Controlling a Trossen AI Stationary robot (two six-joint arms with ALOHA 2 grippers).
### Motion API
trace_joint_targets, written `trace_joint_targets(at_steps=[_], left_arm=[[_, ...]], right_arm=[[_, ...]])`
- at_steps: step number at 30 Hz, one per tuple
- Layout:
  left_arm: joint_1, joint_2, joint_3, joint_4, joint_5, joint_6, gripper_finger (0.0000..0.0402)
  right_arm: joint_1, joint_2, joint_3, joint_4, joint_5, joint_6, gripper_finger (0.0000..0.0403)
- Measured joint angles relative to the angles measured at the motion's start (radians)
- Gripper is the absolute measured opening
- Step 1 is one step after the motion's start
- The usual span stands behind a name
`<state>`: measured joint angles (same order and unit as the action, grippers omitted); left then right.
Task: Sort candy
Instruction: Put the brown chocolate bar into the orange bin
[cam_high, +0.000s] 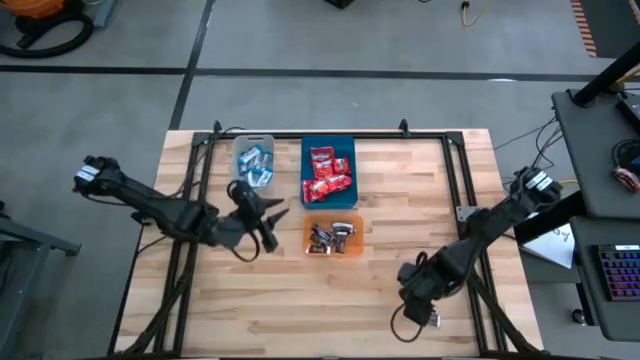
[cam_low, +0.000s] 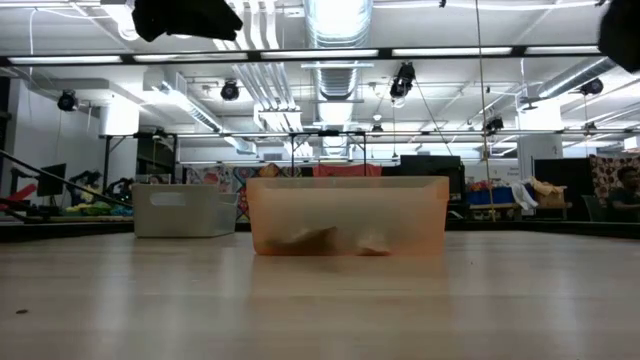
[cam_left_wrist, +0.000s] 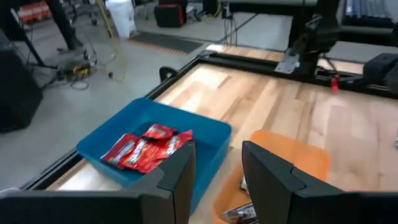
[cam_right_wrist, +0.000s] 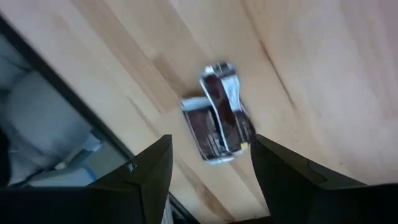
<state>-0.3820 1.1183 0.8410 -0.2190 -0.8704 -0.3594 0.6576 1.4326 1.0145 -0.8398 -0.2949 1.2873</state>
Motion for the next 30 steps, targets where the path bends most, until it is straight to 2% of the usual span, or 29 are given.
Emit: trace_joint_targets(at_steps=[7, 17, 21, 30], left_arm=[[-0.056, 0.051, 0.005, 0.019, -0.045, -0.043, 0.0116], [-0.055, 0.136, 0.017, 0.02, -0.045, -0.051, 0.0116], [-0.055, 0.155, 0.017, 0.027, -0.045, -0.051, 0.0116], [-0.055, 0.178, 0.017, 0.026, -0.062, -0.054, 0.0116]], right_arm=[[0.045, 0.109, 0.0, 0.008, 0.001, 0.055, 0.0205], [0.045, 0.255, 0.008, 0.011, 0.015, -0.047, 0.0196], [0.036, 0.268, 0.01, 0.01, 0.037, -0.065, 0.0164], [0.002, 0.26, 0.011, 0.008, 0.085, -0.128, 0.0043]])
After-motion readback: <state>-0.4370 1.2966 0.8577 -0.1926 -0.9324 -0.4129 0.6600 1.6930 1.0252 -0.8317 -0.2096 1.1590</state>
